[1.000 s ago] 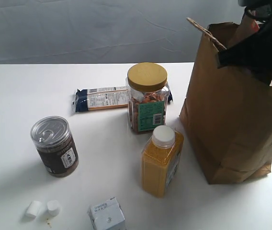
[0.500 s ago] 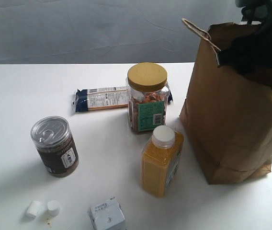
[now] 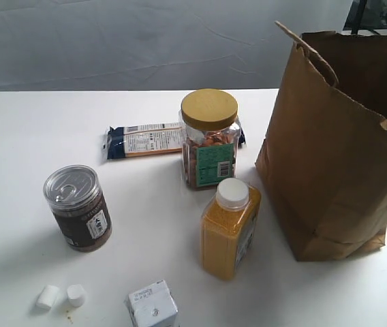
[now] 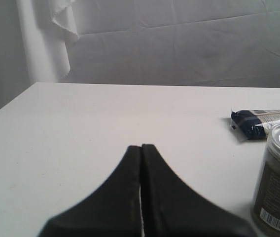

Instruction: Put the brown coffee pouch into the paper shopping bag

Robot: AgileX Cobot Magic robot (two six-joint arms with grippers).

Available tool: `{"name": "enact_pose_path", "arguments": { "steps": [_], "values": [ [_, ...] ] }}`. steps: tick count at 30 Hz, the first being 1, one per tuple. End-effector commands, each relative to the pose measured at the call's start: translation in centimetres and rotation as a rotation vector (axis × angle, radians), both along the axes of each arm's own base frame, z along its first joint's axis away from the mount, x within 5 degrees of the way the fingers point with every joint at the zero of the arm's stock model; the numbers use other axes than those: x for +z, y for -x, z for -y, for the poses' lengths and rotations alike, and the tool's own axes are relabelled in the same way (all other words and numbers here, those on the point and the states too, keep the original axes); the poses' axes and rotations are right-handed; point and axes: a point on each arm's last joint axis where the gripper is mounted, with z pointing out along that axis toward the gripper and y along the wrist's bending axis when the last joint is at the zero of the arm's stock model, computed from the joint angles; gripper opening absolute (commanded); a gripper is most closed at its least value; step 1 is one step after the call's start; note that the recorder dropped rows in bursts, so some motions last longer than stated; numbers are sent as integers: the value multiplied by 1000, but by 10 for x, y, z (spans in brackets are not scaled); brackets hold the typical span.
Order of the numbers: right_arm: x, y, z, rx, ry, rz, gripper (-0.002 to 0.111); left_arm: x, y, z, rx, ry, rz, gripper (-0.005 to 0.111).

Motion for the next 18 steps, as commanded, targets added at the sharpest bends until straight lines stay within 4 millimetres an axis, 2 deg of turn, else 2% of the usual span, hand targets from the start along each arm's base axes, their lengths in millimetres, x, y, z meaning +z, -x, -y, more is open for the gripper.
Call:
{"name": "enact_pose_path", "arguments": {
  "steps": [1,6,10,13,18],
  "values": [
    [8,28,27,-12,-56,35,0,-1,0,0,4,-1,3,0],
    [-8,56,54,-39,-140,52,0,-1,0,0,4,-1,3,0],
    [-34,73,70,-26,-179,100,0,-1,0,0,4,-1,3,0],
    [-60,80,67,66,-141,104,0,-1,0,0,4,-1,3,0],
    [-98,84,60,189,-144,236,0,-1,0,0,4,-1,3,0]
  ]
}}
